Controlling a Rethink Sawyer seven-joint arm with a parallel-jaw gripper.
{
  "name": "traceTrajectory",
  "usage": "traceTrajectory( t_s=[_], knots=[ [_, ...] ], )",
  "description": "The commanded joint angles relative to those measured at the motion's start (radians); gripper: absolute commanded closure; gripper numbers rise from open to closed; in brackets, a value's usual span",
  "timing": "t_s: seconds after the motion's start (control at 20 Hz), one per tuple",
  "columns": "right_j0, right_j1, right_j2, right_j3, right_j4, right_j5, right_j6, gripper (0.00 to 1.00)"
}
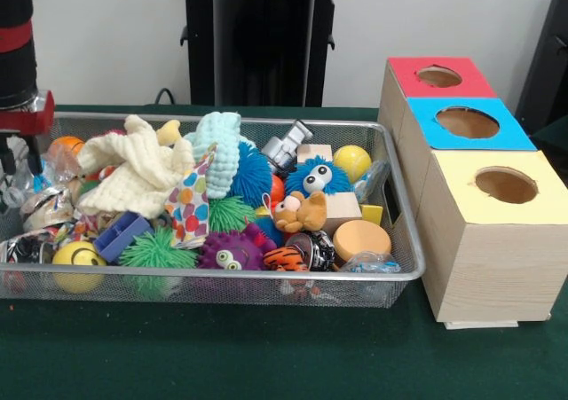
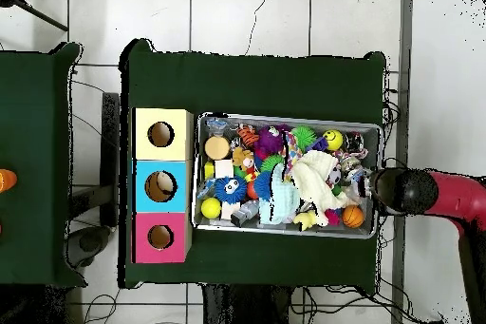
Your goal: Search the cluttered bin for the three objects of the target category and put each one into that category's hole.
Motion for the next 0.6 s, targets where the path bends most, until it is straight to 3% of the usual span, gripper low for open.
traceTrajectory(
  t_s=[0.05, 0.6],
  knots=[
    [0.030, -0.041, -0.050, 0.070, 0.015, 0.107, -0.114, 1.00],
    [0.062, -0.084, -0.090, 0.105, 0.046, 0.131, -0.083, 1.00]
  ],
)
